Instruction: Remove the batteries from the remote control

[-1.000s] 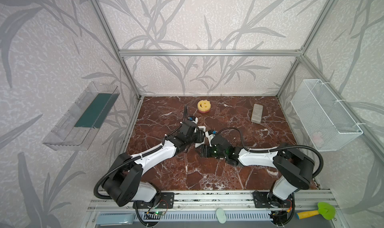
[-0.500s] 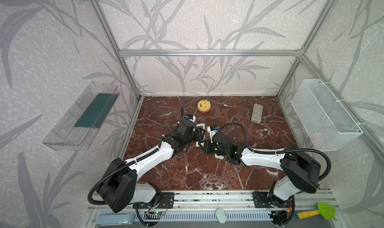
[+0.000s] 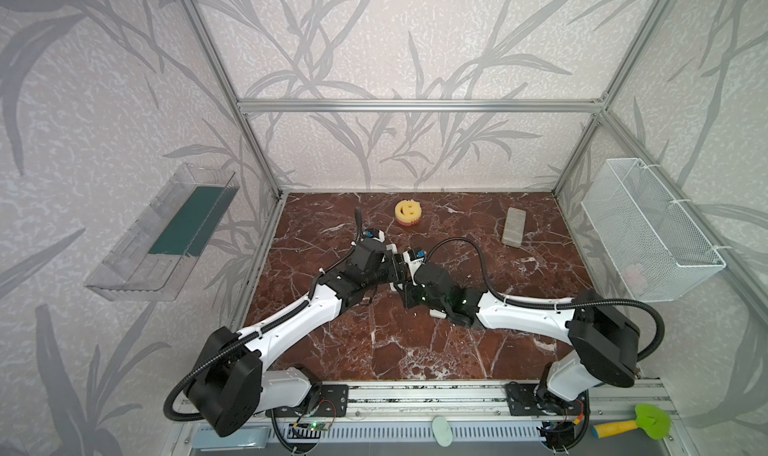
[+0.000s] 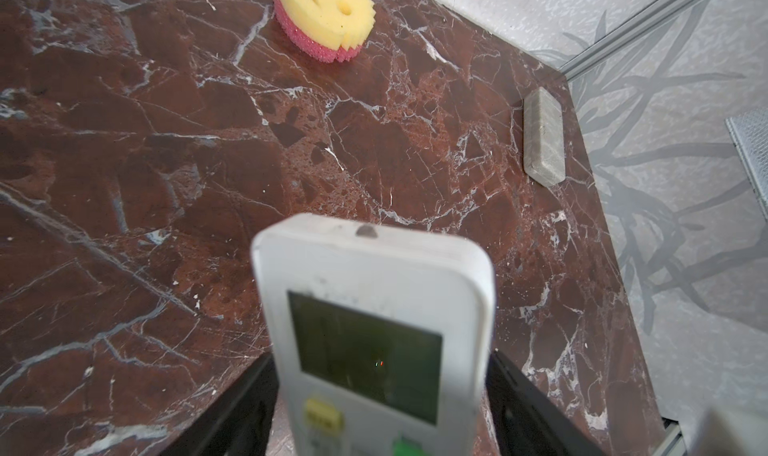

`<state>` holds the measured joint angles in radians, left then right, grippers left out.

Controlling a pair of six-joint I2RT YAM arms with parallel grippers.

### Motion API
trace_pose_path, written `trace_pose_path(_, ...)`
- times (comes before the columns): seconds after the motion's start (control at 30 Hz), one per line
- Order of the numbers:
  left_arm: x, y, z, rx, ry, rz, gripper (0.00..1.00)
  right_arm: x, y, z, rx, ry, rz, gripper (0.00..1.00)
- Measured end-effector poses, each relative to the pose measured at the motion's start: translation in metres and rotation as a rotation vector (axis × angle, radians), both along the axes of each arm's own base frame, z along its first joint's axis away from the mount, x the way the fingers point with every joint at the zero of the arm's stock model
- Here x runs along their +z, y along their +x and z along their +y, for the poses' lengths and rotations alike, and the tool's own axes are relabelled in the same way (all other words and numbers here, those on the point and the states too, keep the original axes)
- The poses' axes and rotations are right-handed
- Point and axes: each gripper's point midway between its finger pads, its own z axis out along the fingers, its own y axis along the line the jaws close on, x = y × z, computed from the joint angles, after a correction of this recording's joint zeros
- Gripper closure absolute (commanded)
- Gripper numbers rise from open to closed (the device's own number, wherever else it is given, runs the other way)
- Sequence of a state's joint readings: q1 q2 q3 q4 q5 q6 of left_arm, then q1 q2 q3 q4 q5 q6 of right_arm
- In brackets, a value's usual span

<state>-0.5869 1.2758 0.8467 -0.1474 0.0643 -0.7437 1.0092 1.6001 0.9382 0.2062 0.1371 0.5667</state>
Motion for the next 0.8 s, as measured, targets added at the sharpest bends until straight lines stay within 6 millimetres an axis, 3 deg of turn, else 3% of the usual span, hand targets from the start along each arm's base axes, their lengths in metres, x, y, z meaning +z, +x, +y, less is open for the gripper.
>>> trace_pose_path(0.1, 0.017, 0.007, 0.012, 0.056, -0.046, 0.029, 0.20, 0.007, 0.008, -0.004, -0.010, -0.062, -0.088, 0.86)
trace_pose_path(0.27, 0.051, 0.011, 0.040, 0.124, -0.156, 0.054, 0.30, 0.005, 0.019, -0.017, -0.022, -0.198, -0.202, 0.86)
trace_pose_path(0.43, 0.061, 0.010, 0.065, 0.192, -0.234, 0.100, 0.30, 0.007, 0.027, -0.026, -0.010, -0.327, -0.320, 0.86)
trace_pose_path(0.63, 0.054, 0.006, 0.053, 0.180, -0.331, 0.226, 0.35, 0.008, 0.019, -0.022, 0.055, -0.473, -0.454, 0.86)
trace_pose_path(0.8, 0.053, 0.005, 0.045, 0.189, -0.395, 0.289, 0.36, -0.003, 0.018, -0.022, 0.091, -0.605, -0.527, 0.86)
